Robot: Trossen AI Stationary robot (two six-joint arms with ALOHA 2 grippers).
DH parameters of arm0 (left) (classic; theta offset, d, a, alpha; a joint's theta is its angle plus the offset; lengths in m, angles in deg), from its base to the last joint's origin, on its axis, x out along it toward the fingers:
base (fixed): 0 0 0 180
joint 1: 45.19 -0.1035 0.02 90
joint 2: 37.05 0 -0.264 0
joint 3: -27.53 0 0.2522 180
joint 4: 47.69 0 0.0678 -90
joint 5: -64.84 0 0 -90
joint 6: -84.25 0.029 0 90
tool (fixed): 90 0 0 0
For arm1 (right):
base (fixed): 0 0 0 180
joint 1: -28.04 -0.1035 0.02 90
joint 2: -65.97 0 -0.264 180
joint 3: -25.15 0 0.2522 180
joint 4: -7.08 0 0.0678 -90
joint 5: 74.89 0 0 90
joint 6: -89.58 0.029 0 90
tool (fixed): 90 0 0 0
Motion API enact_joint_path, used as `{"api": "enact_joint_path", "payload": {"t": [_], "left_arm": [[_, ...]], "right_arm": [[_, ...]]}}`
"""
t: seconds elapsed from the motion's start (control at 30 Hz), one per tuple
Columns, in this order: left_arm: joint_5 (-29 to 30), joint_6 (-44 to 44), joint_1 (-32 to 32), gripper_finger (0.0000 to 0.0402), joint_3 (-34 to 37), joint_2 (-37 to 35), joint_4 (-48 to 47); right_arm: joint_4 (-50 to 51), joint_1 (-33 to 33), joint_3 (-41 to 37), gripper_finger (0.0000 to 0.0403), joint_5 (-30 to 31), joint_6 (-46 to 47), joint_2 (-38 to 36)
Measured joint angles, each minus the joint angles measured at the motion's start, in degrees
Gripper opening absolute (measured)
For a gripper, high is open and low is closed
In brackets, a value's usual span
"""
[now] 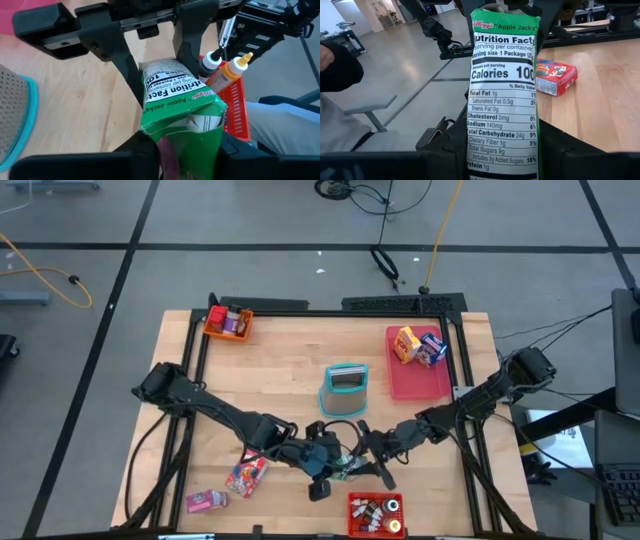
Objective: Pick & Place Kitchen Items
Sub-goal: Put the green cereal box into the pink bin
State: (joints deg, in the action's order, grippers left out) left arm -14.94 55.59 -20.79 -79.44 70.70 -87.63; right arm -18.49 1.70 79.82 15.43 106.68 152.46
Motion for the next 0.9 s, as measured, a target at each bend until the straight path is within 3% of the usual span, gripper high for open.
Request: {"api": "enact_joint_path", "payload": {"t": [0.4,0.77,0.9], "left_arm": [[-3.09,3.83,0.01,0.0126,0.00,-2.55,0.19],[-1.12,5.19,0.70,0.0127,0.00,-8.12,-2.27],[-0.60,5.95,1.69,0.0127,0.00,-8.82,-1.67]], "right_arm": [[1.86,-2.47,0.02,0.0138,1.20,-1.78,-4.26],[14.36,-9.74,0.02,0.0138,15.23,-7.08,-15.72],[17.51,-13.72,0.02,0.0138,24.40,-9.24,-19.35]]}}
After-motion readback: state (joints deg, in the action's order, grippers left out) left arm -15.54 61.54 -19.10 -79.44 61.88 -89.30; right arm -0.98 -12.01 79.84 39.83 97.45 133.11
